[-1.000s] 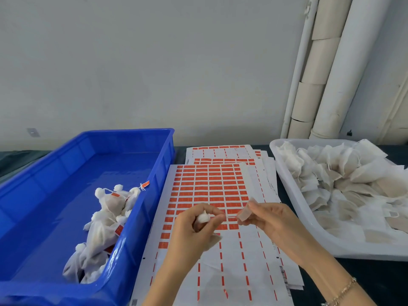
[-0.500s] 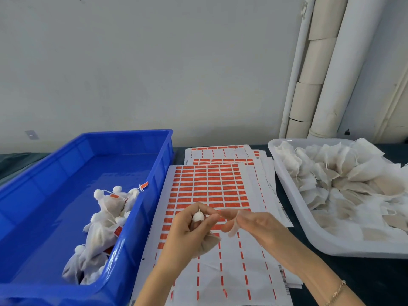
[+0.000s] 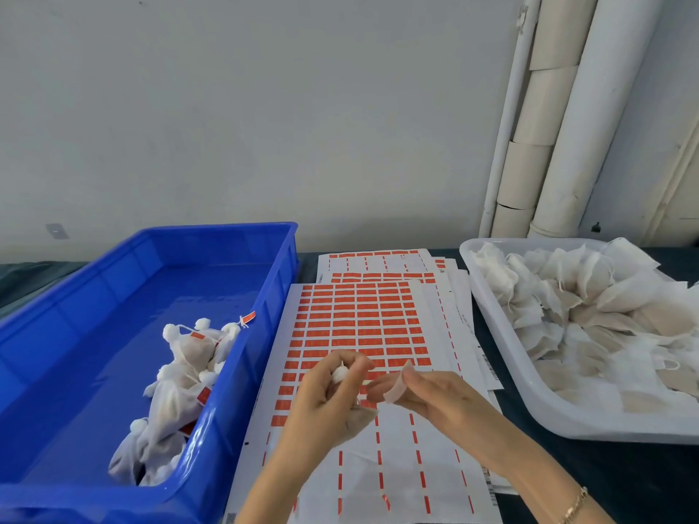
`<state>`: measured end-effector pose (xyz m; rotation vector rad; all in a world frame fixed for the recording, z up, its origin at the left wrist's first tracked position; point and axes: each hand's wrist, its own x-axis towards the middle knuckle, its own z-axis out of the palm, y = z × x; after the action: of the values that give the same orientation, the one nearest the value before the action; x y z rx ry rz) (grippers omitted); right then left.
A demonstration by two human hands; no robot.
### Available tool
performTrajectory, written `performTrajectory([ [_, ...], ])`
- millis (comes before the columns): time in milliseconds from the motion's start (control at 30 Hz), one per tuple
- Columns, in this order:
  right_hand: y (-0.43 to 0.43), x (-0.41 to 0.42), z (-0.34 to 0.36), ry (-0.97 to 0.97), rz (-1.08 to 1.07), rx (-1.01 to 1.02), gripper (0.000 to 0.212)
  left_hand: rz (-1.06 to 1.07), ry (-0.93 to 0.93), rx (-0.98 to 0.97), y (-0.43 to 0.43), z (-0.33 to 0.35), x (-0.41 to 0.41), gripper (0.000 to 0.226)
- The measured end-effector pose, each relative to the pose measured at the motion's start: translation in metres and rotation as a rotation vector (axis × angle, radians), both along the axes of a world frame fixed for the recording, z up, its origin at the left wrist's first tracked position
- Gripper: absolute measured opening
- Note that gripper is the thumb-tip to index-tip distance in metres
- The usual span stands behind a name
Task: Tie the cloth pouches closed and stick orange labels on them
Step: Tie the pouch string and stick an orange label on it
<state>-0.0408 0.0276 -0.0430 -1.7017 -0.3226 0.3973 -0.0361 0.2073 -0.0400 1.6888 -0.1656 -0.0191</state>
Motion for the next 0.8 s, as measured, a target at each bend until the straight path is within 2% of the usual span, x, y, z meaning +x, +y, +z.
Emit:
performTrajectory([
  [100,-0.002,-0.001,0.001,-0.004,-0.03,0.008,0.052,0.015,0.224,-0.235,0.001,0.0,0.003,0.02],
  [133,-0.002,-0.002,0.0,-0.002,-0.022,-0.006,0.052,0.003,0.244,-0.289,0.001,0.001,0.004,0.025],
  [300,0.003,-0.004,-0.004,0.009,0.003,-0.056,0.053,-0.114,0.142,-0.332,-0.001,0.004,-0.002,0.024],
  [400,0.003,-0.003,-0.001,0.021,-0.023,0.0,0.056,-0.079,0.114,-0.254,0.001,0.001,-0.002,0.023],
  [533,-0.006,0.001,0.007,0.029,-0.017,0.154,0.054,-0.065,0.014,0.021,0.004,-0.004,-0.003,0.006],
  [700,-0.013,0.005,0.013,0.025,0.038,0.194,0.081,-0.013,-0.148,0.177,0.002,-0.004,-0.005,0.007],
  [800,-0.016,0.005,0.016,0.043,0.017,0.246,0.066,0.049,-0.192,0.203,0.001,-0.001,-0.005,0.01],
])
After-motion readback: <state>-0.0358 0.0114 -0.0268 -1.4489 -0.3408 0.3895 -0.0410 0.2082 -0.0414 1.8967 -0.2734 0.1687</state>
